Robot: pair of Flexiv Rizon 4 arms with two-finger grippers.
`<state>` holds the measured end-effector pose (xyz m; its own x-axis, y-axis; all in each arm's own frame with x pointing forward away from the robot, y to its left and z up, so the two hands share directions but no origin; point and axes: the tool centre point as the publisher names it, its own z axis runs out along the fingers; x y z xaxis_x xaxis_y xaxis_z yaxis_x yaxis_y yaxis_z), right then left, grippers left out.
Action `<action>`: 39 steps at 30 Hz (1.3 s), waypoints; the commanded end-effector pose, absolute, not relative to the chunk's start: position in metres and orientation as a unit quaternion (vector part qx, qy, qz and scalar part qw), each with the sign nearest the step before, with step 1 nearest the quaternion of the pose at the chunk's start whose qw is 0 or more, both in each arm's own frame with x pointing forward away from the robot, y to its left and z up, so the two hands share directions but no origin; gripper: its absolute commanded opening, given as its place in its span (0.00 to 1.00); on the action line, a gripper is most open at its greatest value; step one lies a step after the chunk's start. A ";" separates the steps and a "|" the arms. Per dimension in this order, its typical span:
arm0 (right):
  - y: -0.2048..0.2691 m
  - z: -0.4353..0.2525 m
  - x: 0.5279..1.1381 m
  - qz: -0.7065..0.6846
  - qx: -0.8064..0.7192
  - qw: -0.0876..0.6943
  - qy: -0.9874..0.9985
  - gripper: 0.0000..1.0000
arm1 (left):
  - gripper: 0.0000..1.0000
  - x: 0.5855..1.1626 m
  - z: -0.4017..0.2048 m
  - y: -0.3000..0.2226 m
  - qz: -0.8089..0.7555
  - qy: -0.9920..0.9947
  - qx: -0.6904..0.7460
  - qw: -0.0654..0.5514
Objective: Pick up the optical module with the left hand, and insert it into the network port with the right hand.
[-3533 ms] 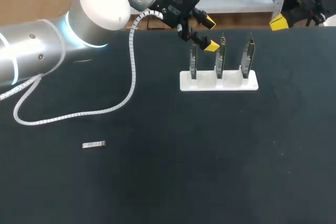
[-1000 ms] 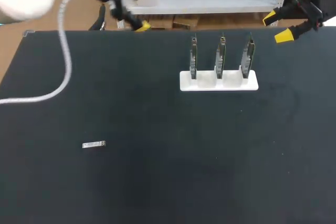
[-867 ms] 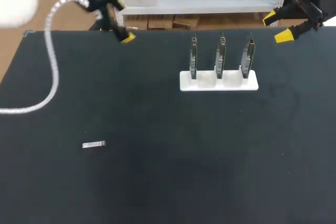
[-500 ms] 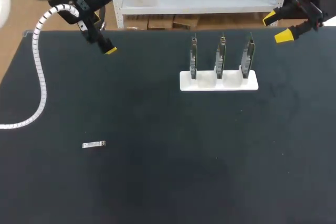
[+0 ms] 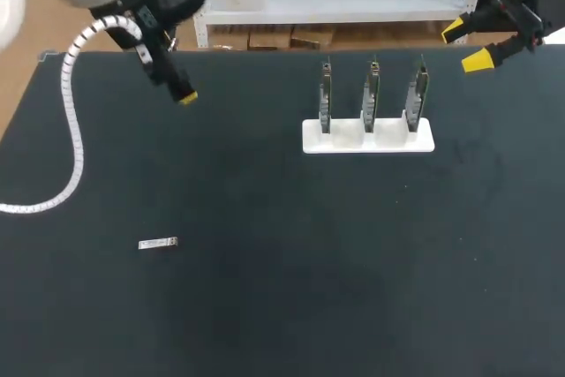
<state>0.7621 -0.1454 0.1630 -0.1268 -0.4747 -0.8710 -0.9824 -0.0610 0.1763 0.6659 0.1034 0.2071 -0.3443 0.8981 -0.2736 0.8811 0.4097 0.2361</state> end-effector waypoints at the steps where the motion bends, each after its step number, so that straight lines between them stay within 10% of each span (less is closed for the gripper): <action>1: -0.145 0.163 0.760 0.425 -0.590 0.299 0.618 1.00 | 1.00 0.665 0.185 0.111 0.046 0.828 0.541 0.140; 10: -0.145 0.163 0.760 0.425 -0.590 0.299 0.618 1.00 | 1.00 0.612 0.136 0.164 0.118 0.842 0.526 0.028; 39: -0.145 0.163 0.760 0.425 -0.590 0.299 0.618 1.00 | 1.00 0.537 0.062 0.191 0.027 0.776 0.628 0.050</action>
